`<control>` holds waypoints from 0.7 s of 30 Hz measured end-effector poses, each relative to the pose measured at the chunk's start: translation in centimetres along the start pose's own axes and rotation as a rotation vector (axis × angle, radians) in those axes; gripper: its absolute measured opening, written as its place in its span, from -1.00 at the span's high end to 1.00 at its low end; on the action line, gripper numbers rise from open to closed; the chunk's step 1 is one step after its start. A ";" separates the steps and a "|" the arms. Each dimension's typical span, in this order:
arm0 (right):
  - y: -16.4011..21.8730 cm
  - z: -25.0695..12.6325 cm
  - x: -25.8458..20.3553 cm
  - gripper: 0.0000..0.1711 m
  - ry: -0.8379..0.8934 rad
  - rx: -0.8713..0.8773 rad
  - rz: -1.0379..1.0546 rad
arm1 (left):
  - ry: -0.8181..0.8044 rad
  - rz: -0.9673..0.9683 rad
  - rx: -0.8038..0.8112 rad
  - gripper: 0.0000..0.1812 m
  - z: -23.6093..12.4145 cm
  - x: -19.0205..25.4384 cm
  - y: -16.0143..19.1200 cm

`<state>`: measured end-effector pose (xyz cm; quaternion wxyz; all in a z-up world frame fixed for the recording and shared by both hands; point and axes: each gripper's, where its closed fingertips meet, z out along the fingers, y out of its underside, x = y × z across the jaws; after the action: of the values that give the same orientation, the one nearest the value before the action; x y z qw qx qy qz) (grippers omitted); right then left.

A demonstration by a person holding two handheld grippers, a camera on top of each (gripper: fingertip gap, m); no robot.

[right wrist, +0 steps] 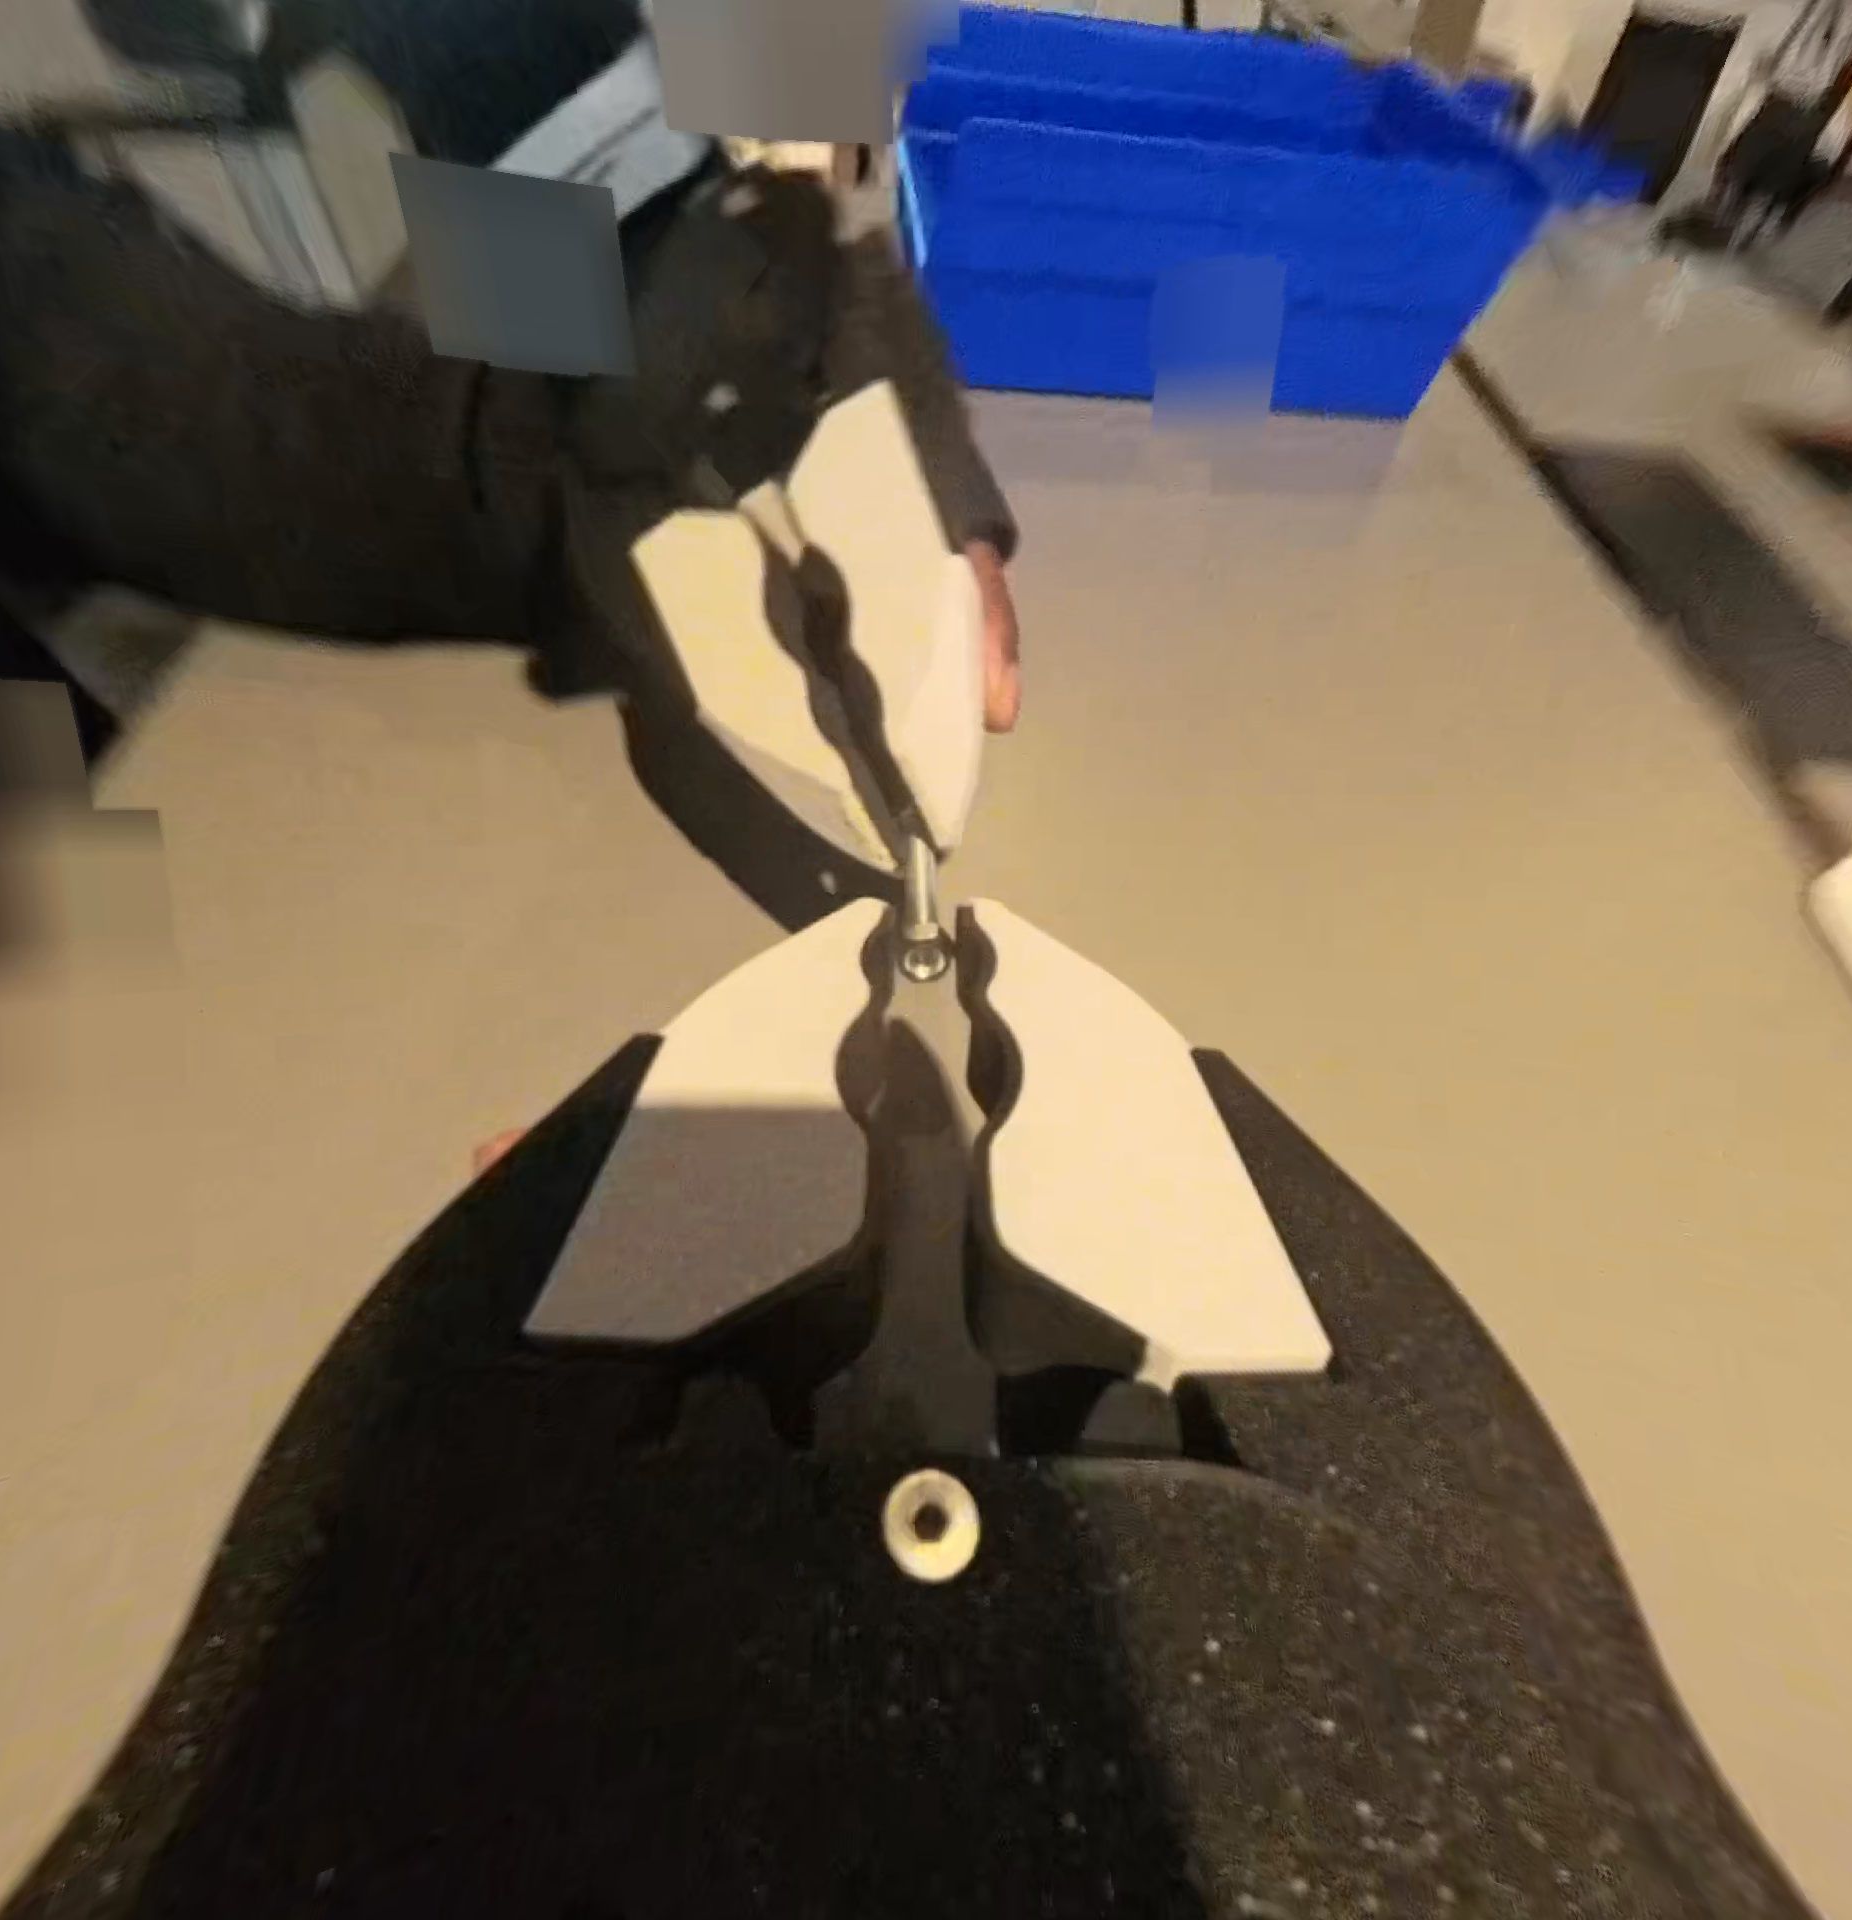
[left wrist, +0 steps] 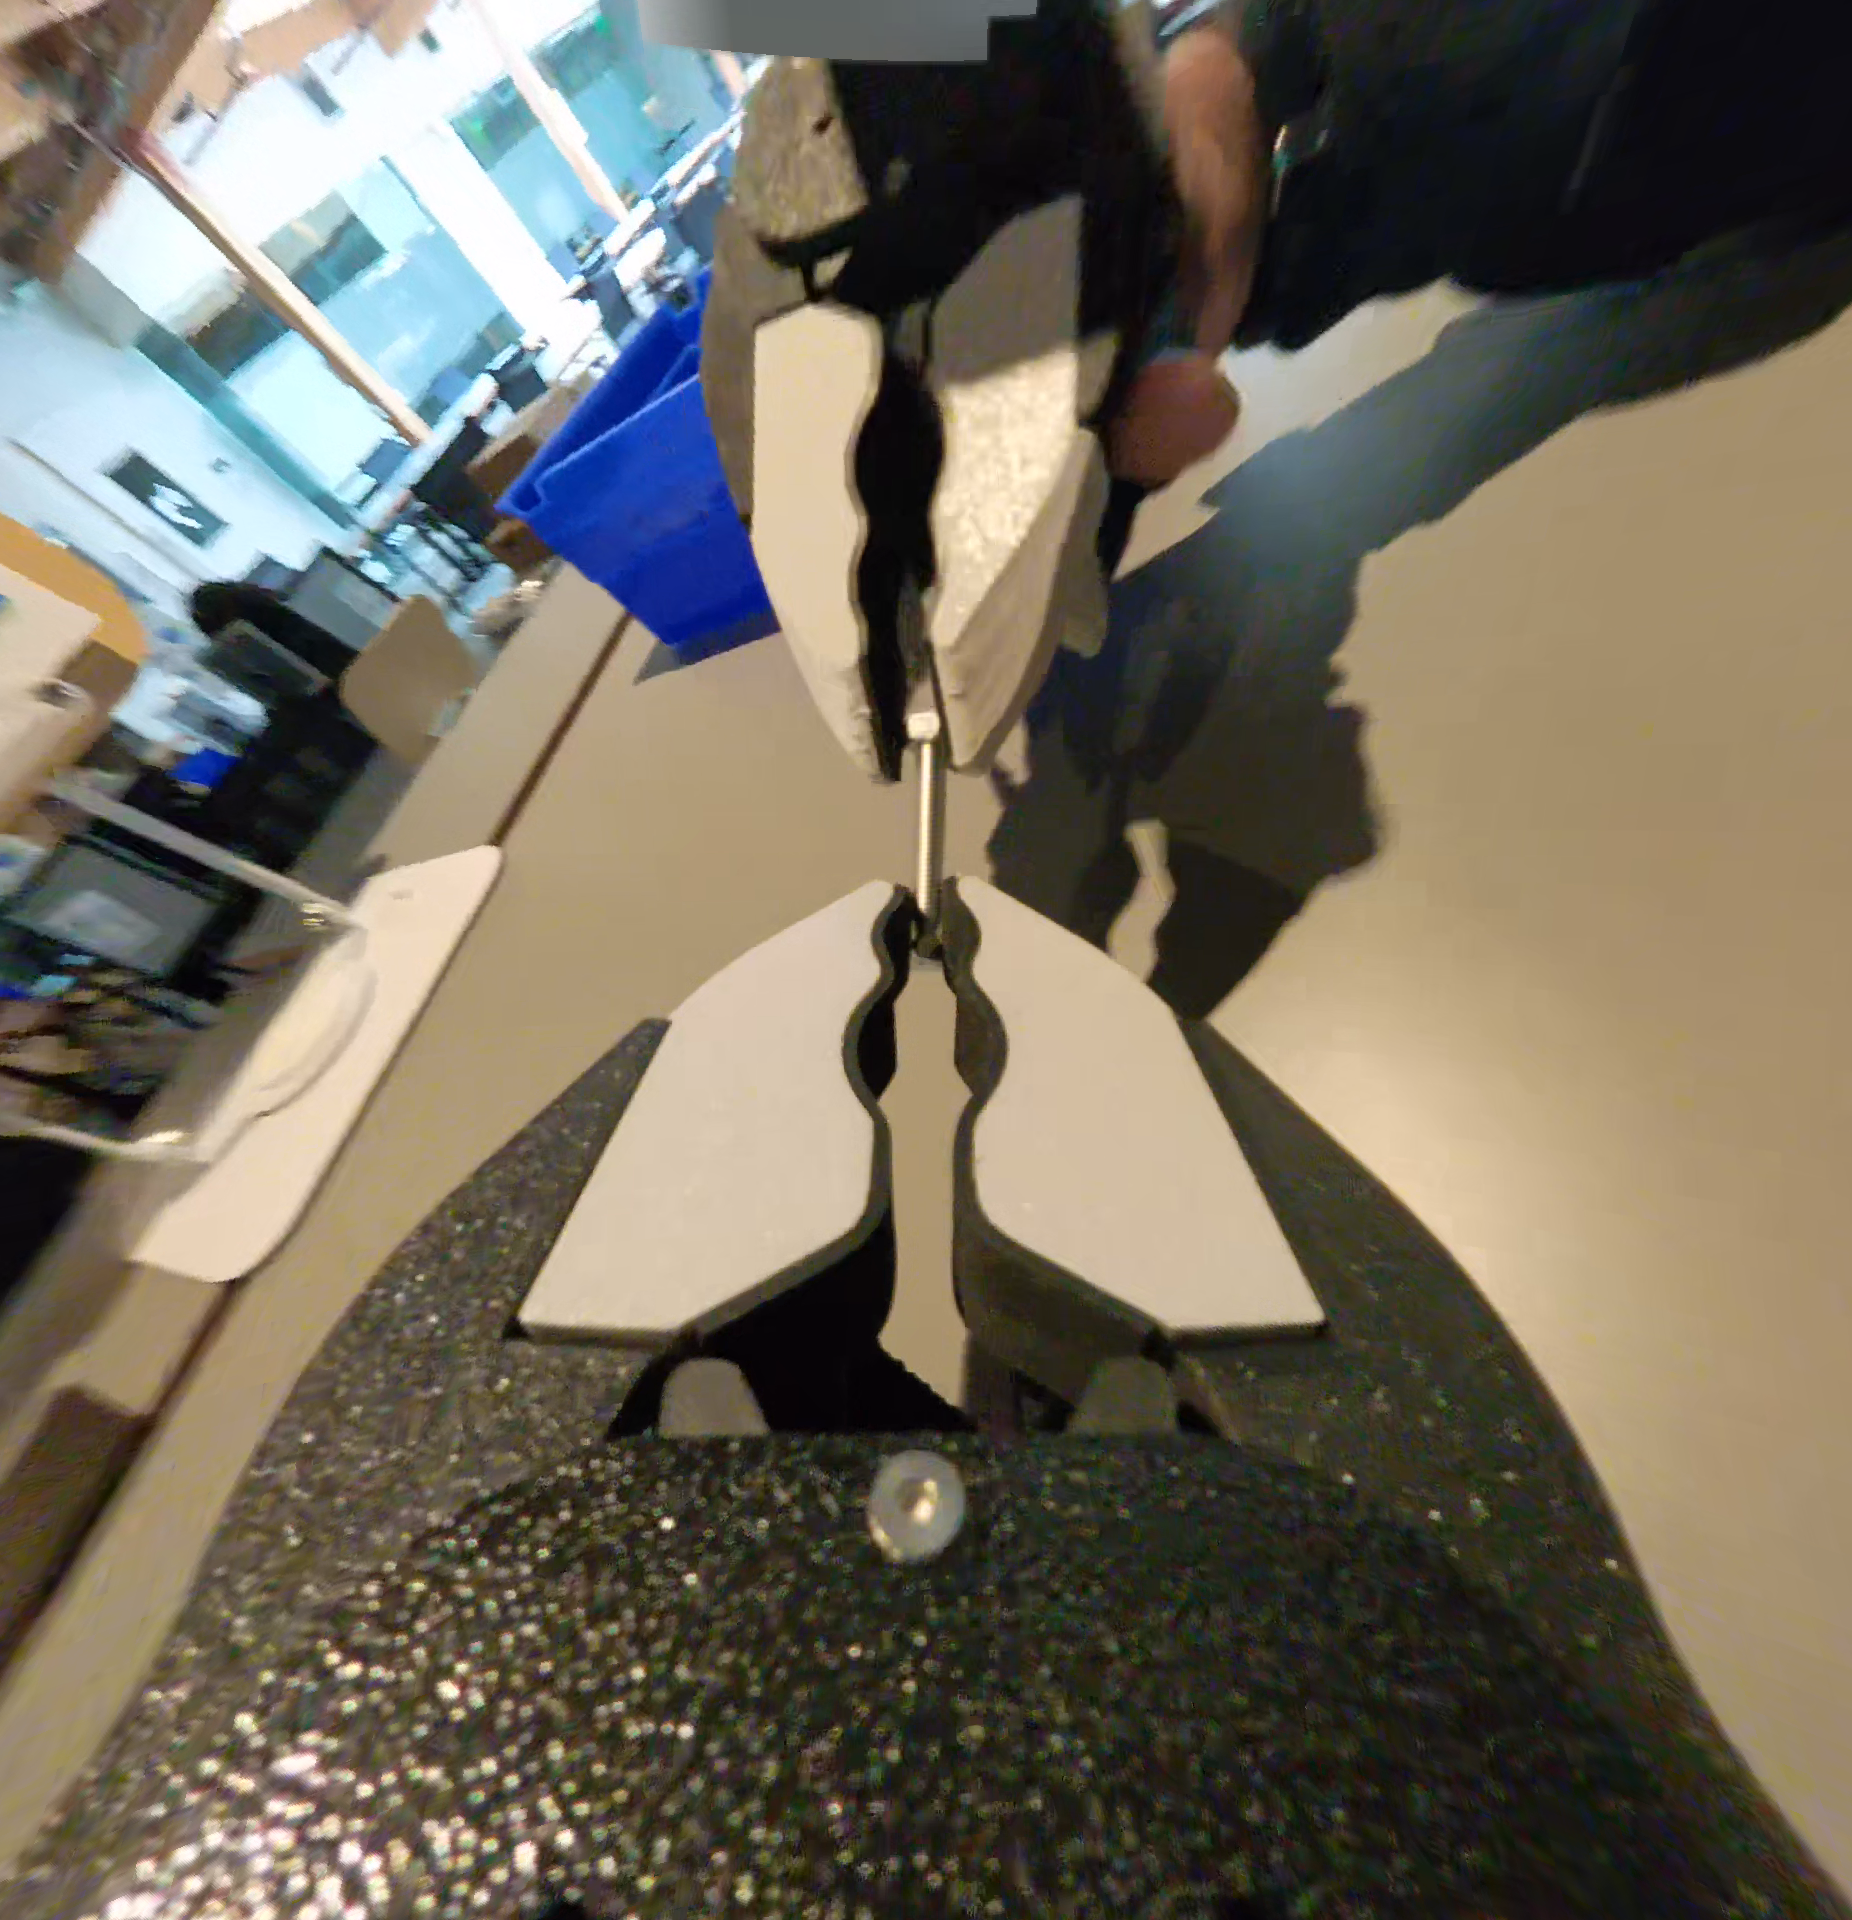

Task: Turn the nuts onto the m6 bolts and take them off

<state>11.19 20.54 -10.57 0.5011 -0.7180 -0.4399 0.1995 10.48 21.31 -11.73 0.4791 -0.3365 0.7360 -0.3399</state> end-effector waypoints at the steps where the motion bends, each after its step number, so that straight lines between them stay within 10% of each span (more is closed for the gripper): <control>1: -0.3 -0.1 -0.4 0.88 0.022 -0.006 -0.150 | 0.049 -0.064 0.024 0.94 -0.1 0.4 -0.3; 8: -1.5 -0.3 -1.2 0.87 0.204 -0.085 -0.821 | 0.226 -0.375 0.157 0.95 -1.2 0.8 -1.5; 21: -0.9 -0.8 -2.0 0.51 -0.038 -0.035 0.136 | 0.107 -0.173 0.189 0.95 -1.1 0.5 -2.9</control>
<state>10.31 18.56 -9.74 0.4654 -0.7509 -0.4029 0.2391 9.76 19.57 -9.23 0.4377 -0.3333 0.6934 -0.4653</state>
